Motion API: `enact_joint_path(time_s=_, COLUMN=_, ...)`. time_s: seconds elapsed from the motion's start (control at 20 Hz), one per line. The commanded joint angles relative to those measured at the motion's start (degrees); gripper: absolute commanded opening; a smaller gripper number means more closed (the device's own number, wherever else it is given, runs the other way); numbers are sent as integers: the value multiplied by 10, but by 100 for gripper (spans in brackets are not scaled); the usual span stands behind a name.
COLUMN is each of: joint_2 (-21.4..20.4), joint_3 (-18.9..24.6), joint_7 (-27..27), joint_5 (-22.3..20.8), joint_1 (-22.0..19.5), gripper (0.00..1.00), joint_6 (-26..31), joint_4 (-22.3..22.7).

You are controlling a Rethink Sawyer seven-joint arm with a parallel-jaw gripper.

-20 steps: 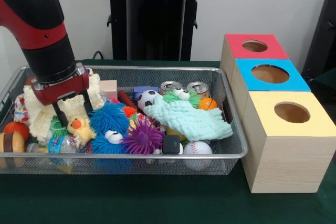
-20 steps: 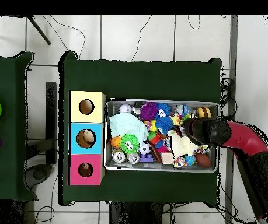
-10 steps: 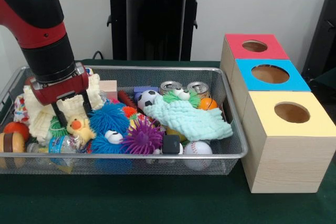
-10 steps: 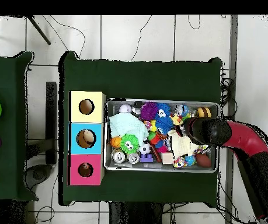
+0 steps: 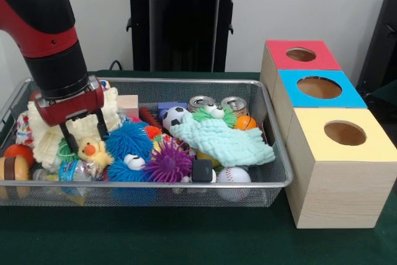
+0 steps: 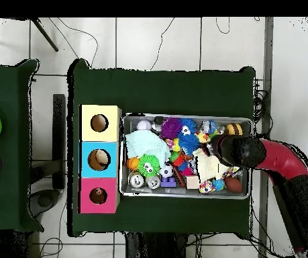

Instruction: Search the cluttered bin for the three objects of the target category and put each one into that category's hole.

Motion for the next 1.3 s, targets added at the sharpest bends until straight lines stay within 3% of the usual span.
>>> enact_joint_path(time_s=0.05, joint_2=32, joint_3=46, joint_7=-42, joint_5=-11, joint_1=3, gripper=100, joint_6=-55, joint_4=47)
enact_joint_path(time_s=0.8, joint_2=60, joint_3=55, joint_7=-54, joint_5=-12, joint_1=-7, gripper=100, joint_6=-82, joint_4=37)
enact_joint_path(time_s=0.85, joint_2=63, joint_3=61, joint_7=-58, joint_5=-13, joint_1=-14, gripper=0, joint_6=-90, joint_4=41)
enact_joint_path(time_s=1.3, joint_2=62, joint_3=61, joint_7=-55, joint_5=-19, joint_1=-13, gripper=0, joint_6=-88, joint_4=39)
